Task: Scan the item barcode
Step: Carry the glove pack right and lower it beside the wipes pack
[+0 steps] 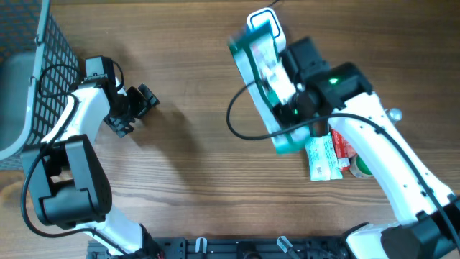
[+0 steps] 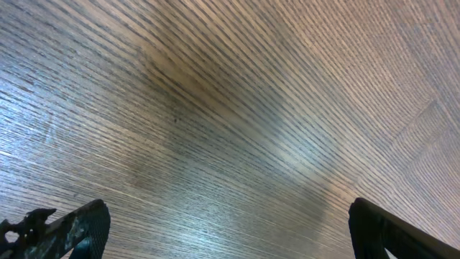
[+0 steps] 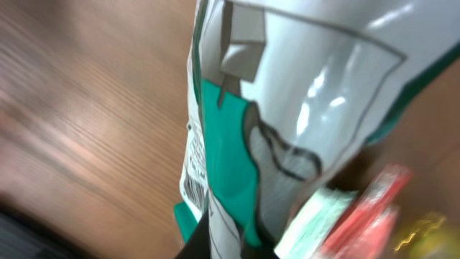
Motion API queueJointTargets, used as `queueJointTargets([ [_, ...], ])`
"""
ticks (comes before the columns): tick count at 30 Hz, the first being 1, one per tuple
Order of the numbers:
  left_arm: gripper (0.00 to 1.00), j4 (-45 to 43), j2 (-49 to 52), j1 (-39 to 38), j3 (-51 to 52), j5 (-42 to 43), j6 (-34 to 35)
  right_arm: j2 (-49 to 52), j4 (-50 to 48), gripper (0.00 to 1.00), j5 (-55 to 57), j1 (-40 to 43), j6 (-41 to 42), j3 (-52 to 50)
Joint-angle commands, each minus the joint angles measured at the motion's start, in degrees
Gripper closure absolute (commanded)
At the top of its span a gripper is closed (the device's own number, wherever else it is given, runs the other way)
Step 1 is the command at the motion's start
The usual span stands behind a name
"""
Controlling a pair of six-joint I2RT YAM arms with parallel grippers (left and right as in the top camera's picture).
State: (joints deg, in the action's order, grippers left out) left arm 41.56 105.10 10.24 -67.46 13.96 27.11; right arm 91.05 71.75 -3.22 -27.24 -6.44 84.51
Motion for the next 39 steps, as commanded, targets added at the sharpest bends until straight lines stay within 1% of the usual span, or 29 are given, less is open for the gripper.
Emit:
queueJointTargets([
  [1, 0.00, -0.17, -1.01, 0.70, 0.07, -0.57, 0.13, 1.22, -0.55, 0.92, -2.16, -0.04, 17.66, -8.20],
  [5, 0.00, -0.17, -1.01, 0.70, 0.07, -0.57, 0.13, 1.33, -7.04, 0.92, -0.55, 0.57, 22.67, -18.08],
  [6, 0.00, -0.17, -1.01, 0.70, 0.07, -0.57, 0.13, 1.36, -7.93, 0.86, 2.08, 1.16, 25.00, -20.15],
  [7, 0.00, -0.17, -1.01, 0.70, 0.07, -0.57, 0.13, 1.36, -8.13, 0.76, 3.69, 1.46, 25.57, -20.87],
  [8, 0.00, -0.17, -1.01, 0.70, 0.07, -0.57, 0.13, 1.36, -8.09, 0.59, 5.22, 1.64, 26.36, -21.31],
  [9, 0.00, -0.17, -1.01, 0.70, 0.07, -0.57, 0.13, 1.36, -8.11, 0.44, 6.08, 1.68, 26.36, -21.38],
  [10, 0.00, -0.17, -1.01, 0.70, 0.07, -0.57, 0.13, 1.36, -8.31, 0.37, 6.73, 1.68, 26.36, -21.38],
  [12, 0.00, -0.17, -1.01, 0.70, 0.07, -0.57, 0.13, 1.36, -10.10, 0.28, 6.88, 1.68, 26.12, -21.38],
  [13, 0.00, -0.17, -1.01, 0.70, 0.07, -0.57, 0.13, 1.36, -11.28, 0.27, 6.88, 1.66, 26.14, -21.38],
  [14, 0.00, -0.17, -1.01, 0.70, 0.07, -0.57, 0.13, 1.36, -12.20, 0.22, 6.86, 1.66, 26.16, -21.38],
  [16, 0.00, -0.17, -1.01, 0.70, 0.07, -0.57, 0.13, 1.36, -14.75, 0.00, 6.38, 1.66, 26.16, -21.38],
  [19, 0.00, -0.17, -1.01, 0.70, 0.07, -0.57, 0.13, 1.36, -17.99, 0.00, 4.22, 1.66, 26.14, -21.38],
  [26, 0.00, -0.17, -1.01, 0.70, 0.07, -0.57, 0.13, 1.36, -25.20, 0.00, 4.26, 1.66, 26.12, -21.38],
  [34, 0.00, -0.17, -1.01, 0.70, 0.07, -0.57, 0.13, 1.36, -28.04, 0.00, 4.26, 1.66, 26.14, -21.38],
  [39, 0.00, -0.17, -1.01, 0.70, 0.07, -0.57, 0.13, 1.36, -28.02, 0.00, 4.26, 1.66, 26.12, -21.38],
])
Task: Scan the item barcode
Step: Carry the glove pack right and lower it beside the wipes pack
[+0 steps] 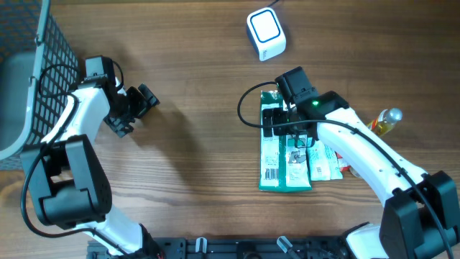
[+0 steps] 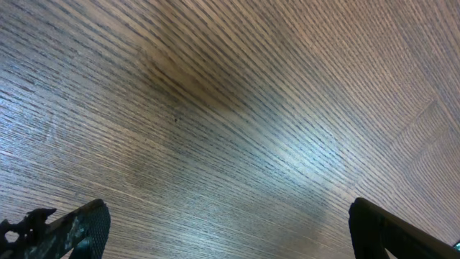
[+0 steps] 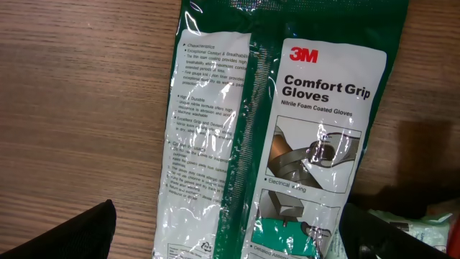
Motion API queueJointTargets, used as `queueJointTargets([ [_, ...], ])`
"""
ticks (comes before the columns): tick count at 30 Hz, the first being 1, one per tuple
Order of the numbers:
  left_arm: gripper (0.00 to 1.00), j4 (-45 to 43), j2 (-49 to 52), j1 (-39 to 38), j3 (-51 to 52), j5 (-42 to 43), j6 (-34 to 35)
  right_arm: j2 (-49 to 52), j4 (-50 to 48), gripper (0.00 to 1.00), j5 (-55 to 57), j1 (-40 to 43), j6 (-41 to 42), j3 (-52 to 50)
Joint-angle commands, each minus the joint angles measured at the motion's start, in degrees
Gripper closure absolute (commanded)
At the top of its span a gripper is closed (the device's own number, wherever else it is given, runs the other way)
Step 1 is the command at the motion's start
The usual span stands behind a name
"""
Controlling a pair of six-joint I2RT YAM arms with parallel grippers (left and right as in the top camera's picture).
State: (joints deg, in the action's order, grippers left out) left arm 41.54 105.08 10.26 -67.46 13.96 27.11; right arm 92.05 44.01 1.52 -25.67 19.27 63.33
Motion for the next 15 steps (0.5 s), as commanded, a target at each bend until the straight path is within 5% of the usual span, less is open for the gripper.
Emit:
queueJointTargets([
  [1, 0.00, -0.15, -0.98, 0.68, 0.07, -0.57, 0.13, 0.35, -0.28, 0.00, -0.52, 0.09, 0.44, -0.20],
  [15, 0.00, -0.15, -0.98, 0.68, 0.07, -0.57, 0.13, 0.35, -0.57, 0.00, -4.13, 0.09, 0.39, -0.20],
])
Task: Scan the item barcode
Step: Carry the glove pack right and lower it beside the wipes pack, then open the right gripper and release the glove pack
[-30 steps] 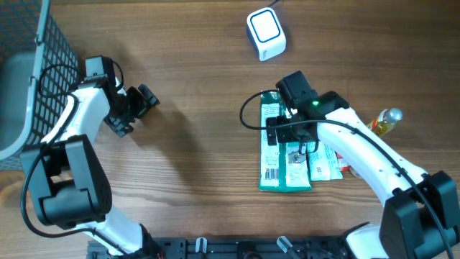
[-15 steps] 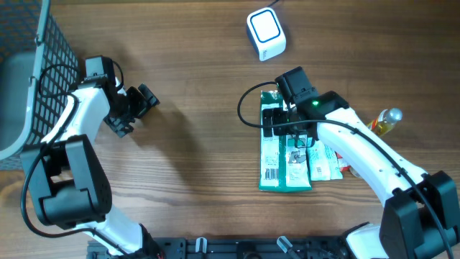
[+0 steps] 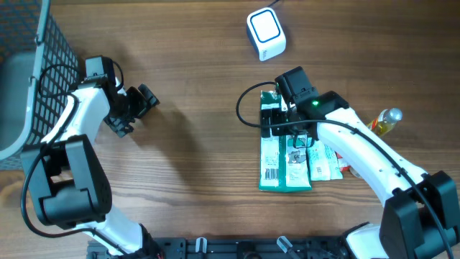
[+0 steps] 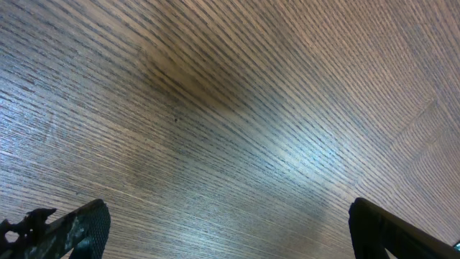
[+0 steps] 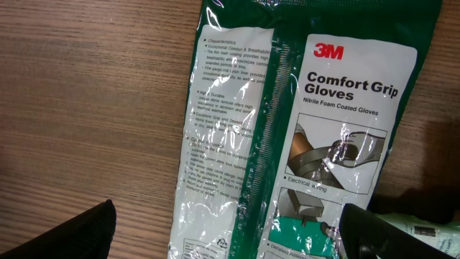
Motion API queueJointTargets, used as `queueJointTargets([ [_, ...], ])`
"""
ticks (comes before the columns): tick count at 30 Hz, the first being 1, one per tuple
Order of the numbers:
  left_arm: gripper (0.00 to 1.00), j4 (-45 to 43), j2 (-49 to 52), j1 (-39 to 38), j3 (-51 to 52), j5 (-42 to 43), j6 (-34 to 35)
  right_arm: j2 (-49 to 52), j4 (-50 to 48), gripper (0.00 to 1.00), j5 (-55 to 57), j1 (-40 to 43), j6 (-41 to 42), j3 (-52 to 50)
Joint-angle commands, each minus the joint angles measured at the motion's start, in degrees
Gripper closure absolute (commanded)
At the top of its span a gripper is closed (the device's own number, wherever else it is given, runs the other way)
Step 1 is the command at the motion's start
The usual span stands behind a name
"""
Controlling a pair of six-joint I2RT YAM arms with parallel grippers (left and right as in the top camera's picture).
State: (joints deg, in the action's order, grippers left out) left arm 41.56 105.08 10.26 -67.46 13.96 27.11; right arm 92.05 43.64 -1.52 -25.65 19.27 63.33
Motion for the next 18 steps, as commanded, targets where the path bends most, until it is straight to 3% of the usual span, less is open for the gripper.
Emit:
queueJointTargets([
  [1, 0.00, -0.17, -0.98, 0.68, 0.07, -0.57, 0.13, 0.35, -0.20, 0.00, -1.11, 0.07, 0.44, -0.20],
  [12, 0.00, -0.17, -0.98, 0.68, 0.07, -0.57, 0.13, 0.55, -2.95, 0.00, -0.92, 0.00, 0.33, -0.20],
  [18, 0.00, -0.17, -0.98, 0.68, 0.07, -0.55, 0.13, -12.20, -3.13, 0.00, -0.92, -0.20, 0.33, -0.20],
])
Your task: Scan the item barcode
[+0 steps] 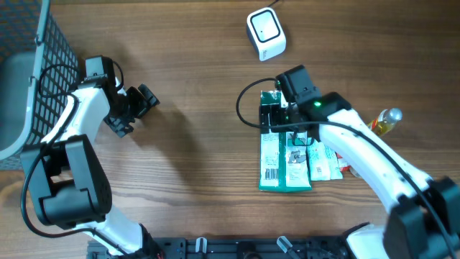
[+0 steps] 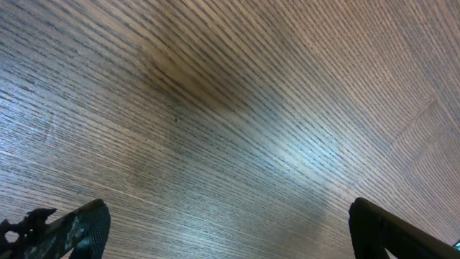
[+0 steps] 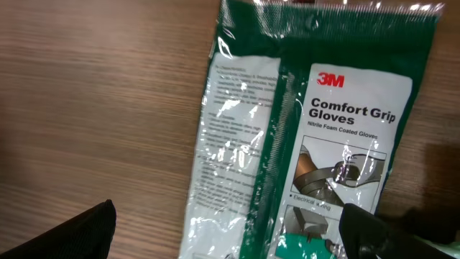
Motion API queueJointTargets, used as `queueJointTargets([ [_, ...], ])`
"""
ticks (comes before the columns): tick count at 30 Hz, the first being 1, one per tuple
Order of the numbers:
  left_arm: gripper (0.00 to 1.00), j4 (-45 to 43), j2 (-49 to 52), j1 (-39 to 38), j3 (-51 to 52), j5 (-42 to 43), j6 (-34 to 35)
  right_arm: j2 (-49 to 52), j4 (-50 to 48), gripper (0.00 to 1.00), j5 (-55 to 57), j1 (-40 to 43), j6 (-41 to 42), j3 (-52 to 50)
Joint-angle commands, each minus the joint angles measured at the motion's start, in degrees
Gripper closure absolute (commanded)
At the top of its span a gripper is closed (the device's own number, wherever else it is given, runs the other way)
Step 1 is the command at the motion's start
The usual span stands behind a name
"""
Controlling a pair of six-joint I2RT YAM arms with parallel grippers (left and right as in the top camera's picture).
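Note:
The green and white 3M glove packet lies flat on the table, its barcode facing up near its lower left corner. In the right wrist view the packet fills the middle and right. My right gripper hovers open over the packet's top end, holding nothing; in its own view the gripper has its fingers spread wide. The white scanner sits at the far edge. My left gripper is open over bare wood at the left, seen in the left wrist view as gripper.
A black wire basket and a grey bin stand at the far left. To the right of the glove packet lie other packets, a red item and a small bottle.
My right gripper has shifted slightly toward the packet's top end, staying open. The packet lies where it was. The left arm has not moved.
My right gripper first held the glove packet up in the air close to the white scanner. Then the packet lay flat beside the other items with the gripper open above it. The gripper has since only edged toward the packet's top end.

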State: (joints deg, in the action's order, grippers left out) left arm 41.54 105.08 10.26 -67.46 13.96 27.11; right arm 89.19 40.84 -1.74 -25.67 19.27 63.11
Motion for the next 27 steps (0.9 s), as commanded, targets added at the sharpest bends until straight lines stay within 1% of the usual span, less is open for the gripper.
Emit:
queueJointTargets([
  [1, 0.00, -0.15, -0.98, 0.68, 0.07, -0.57, 0.13, -13.27, -0.33, 0.00, -0.70, -0.17, 0.31, 0.02],
  [3, 0.00, -0.15, -0.98, 0.68, 0.07, -0.57, 0.13, -22.23, -0.31, 0.01, -0.68, -0.17, 0.31, 0.02],
  [4, 0.00, -0.15, -0.98, 0.68, 0.07, -0.57, 0.13, -26.91, -1.16, 0.00, 2.56, -0.11, -1.16, 0.02],
  [7, 0.00, -0.15, -0.98, 0.68, 0.07, -0.57, 0.13, -42.05, -4.22, 0.00, 11.76, -0.09, -1.25, -0.07],
  [9, 0.00, -0.15, -0.98, 0.68, 0.07, -0.57, 0.13, -51.54, -4.35, 0.00, 15.26, 0.39, -1.29, -0.92],
  [11, 0.00, -0.15, -0.98, 0.68, 0.07, -0.57, 0.13, -58.42, -4.33, 0.00, 14.82, 2.47, -1.31, -2.89],
  [13, 0.00, -0.15, -0.98, 0.68, 0.07, -0.57, 0.13, -67.32, -4.46, 0.00, 12.09, 7.26, -1.46, -7.54],
  [15, 0.00, -0.15, -0.98, 0.68, 0.07, -0.57, 0.13, -73.18, -7.08, 0.00, 10.40, 10.95, -1.79, -12.81],
  [17, 0.00, -0.15, -0.98, 0.68, 0.07, -0.57, 0.13, -78.20, -16.04, 0.00, 6.47, 14.12, -4.83, -19.41],
  [18, 0.00, -0.15, -0.98, 0.68, 0.07, -0.57, 0.13, -80.35, -22.53, 0.00, 4.09, 15.21, -7.23, -22.91],
  [20, 0.00, -0.15, -0.98, 0.68, 0.07, -0.57, 0.13, -84.76, -41.88, 0.00, -1.07, 17.07, -12.20, -32.39],
  [22, 0.00, -0.15, -0.98, 0.68, 0.07, -0.57, 0.13, -87.23, -57.88, 0.00, -1.97, 17.90, -12.90, -40.74],
  [24, 0.00, -0.15, -0.98, 0.68, 0.07, -0.57, 0.13, -88.76, -67.67, 0.00, -1.73, 17.94, -13.27, -47.60],
  [25, 0.00, -0.15, -0.98, 0.68, 0.07, -0.57, 0.13, -89.02, -70.05, 0.00, -1.73, 17.92, -13.25, -50.01],
  [27, 0.00, -0.15, -0.98, 0.68, 0.07, -0.55, 0.13, -88.98, -70.77, 0.00, -1.75, 17.92, -12.85, -53.99],
])
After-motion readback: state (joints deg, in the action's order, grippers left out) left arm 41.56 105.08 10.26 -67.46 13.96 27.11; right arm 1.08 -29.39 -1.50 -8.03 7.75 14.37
